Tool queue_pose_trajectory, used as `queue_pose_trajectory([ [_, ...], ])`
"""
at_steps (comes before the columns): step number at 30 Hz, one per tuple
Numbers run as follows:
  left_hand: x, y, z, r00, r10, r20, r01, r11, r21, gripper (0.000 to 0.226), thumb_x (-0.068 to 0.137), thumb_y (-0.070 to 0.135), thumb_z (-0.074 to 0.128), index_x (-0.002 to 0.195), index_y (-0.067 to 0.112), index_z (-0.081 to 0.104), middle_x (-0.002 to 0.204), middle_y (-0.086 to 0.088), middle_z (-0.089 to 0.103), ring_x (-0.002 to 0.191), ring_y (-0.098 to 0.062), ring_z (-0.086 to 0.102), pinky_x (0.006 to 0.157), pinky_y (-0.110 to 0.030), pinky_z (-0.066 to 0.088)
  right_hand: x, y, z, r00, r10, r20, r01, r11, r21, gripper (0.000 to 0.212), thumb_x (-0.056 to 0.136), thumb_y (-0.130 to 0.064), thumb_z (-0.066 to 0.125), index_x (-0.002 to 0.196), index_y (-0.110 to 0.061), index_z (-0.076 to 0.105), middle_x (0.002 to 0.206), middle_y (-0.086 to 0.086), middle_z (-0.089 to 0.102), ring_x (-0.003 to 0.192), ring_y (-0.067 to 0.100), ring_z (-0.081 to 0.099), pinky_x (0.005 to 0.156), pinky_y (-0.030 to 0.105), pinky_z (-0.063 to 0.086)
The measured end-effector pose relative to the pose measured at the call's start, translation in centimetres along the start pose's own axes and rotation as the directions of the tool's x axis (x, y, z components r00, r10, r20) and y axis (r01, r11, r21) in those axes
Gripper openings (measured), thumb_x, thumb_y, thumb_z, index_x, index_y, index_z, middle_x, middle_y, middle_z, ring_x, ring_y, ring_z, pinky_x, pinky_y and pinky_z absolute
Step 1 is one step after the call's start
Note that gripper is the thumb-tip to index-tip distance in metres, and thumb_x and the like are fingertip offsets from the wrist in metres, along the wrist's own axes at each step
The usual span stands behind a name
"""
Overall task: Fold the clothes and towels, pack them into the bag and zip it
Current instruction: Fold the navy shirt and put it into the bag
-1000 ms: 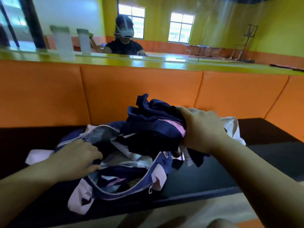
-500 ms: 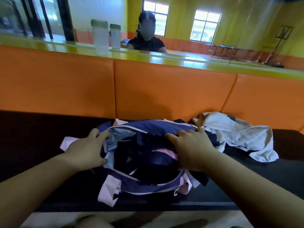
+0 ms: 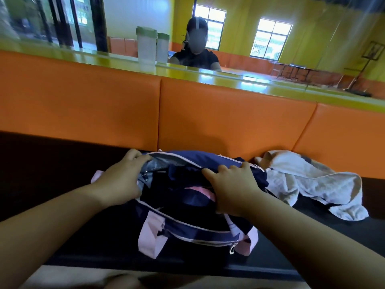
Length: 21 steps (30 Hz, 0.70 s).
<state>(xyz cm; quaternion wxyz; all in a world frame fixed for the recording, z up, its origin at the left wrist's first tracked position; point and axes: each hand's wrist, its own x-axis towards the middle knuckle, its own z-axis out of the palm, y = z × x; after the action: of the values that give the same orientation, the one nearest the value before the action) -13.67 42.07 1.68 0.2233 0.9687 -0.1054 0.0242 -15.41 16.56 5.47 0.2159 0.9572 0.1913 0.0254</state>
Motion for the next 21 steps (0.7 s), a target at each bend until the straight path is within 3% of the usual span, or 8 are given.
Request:
queue_pose_trajectory([
  [5, -0.3, 1.2, -1.9, 0.995, 0.086, 0.054, -0.087, 0.996, 0.008, 0.081, 0.068, 0.008, 0.069, 0.138, 0.026, 0.033, 0.119, 0.017, 0.031, 0.074, -0.007, 0.054, 0.052, -0.021, 0.040, 1.8, -1.6, -1.5, 0.997, -0.017, 0.082, 0.024, 0.996, -0.086, 0.067, 0.072, -0.043, 0.074, 0.125, -0.020, 0.040, 0.110, 0.009, 0.058, 0.100, 0.028, 0.058, 0.100, 0.058, 0.028],
  [9, -0.5, 2.4, -2.6, 0.989, 0.136, 0.052, -0.136, 0.991, -0.005, 0.085, 0.066, 0.009, 0.070, 0.140, 0.024, 0.031, 0.124, 0.016, 0.031, 0.088, -0.013, 0.058, 0.072, -0.036, 0.053, 3.5, -4.0, -2.3, 0.997, -0.062, -0.052, 0.062, 0.998, -0.002, 0.057, 0.076, -0.037, 0.069, 0.119, -0.016, 0.039, 0.104, 0.008, 0.061, 0.093, 0.030, 0.059, 0.093, 0.055, 0.033],
  [13, -0.5, 2.7, -3.4, 0.988, 0.139, 0.071, -0.140, 0.990, 0.004, 0.089, 0.065, 0.010, 0.070, 0.142, 0.024, 0.029, 0.128, 0.016, 0.030, 0.096, -0.014, 0.057, 0.080, -0.036, 0.052, 4.9, -6.2, -1.0, 0.976, -0.083, -0.201, 0.124, 0.972, 0.198, 0.048, 0.081, -0.035, 0.061, 0.117, -0.015, 0.035, 0.100, 0.008, 0.062, 0.091, 0.032, 0.059, 0.078, 0.047, 0.033],
  [18, -0.9, 1.3, -3.1, 0.985, 0.122, 0.120, -0.121, 0.992, -0.021, 0.092, 0.063, 0.013, 0.071, 0.142, 0.026, 0.027, 0.127, 0.018, 0.030, 0.104, -0.012, 0.053, 0.085, -0.038, 0.051, 6.0, -8.2, 0.9, 0.954, -0.127, -0.271, 0.205, 0.937, 0.282, 0.051, 0.088, -0.043, 0.053, 0.124, -0.011, 0.035, 0.113, 0.016, 0.060, 0.103, 0.038, 0.056, 0.086, 0.050, 0.038],
  [21, -0.8, 1.1, -3.2, 0.983, 0.118, 0.141, -0.116, 0.993, -0.024, 0.093, 0.061, 0.018, 0.072, 0.141, 0.031, 0.026, 0.127, 0.022, 0.028, 0.109, -0.010, 0.050, 0.088, -0.041, 0.050, 6.4, -8.8, 1.1, 0.951, -0.201, -0.237, 0.269, 0.913, 0.306, 0.048, 0.088, -0.033, 0.055, 0.125, -0.010, 0.035, 0.117, 0.019, 0.056, 0.105, 0.039, 0.054, 0.091, 0.050, 0.037],
])
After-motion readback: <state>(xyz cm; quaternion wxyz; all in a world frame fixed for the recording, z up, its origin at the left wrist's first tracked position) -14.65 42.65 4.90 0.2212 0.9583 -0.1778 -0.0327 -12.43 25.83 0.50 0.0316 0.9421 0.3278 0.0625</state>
